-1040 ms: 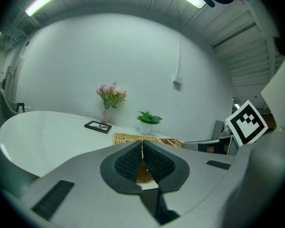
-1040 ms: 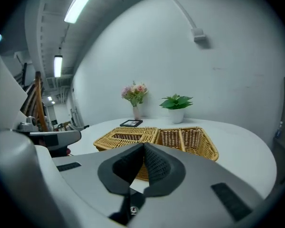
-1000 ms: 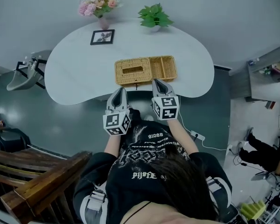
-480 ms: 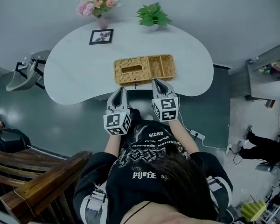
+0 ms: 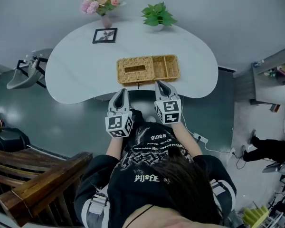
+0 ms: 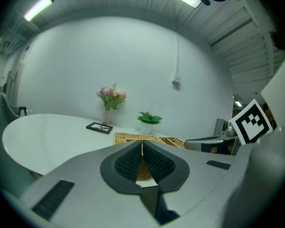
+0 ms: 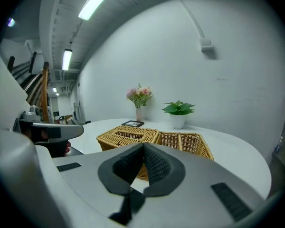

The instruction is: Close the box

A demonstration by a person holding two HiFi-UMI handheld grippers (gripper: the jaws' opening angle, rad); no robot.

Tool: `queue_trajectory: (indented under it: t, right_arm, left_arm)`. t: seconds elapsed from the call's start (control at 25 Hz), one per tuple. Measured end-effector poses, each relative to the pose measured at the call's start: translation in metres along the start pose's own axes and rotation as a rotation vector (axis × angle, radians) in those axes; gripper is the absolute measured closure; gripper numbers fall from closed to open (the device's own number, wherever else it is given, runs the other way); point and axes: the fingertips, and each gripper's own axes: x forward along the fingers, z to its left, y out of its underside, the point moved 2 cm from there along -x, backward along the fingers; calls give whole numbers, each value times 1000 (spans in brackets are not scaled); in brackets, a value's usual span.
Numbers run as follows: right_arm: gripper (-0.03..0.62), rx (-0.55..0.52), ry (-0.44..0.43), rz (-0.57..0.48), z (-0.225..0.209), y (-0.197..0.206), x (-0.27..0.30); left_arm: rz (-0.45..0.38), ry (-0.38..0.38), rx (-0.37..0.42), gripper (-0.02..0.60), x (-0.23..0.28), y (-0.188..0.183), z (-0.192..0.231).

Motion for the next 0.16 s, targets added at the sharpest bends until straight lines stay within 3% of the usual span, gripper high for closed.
queue_trajectory:
  t: [0.16]
  right_arm:
    - [569,-7,-2,-3,1,1,0]
  left_arm:
    - [0,-9,-1,555,-1,2,3]
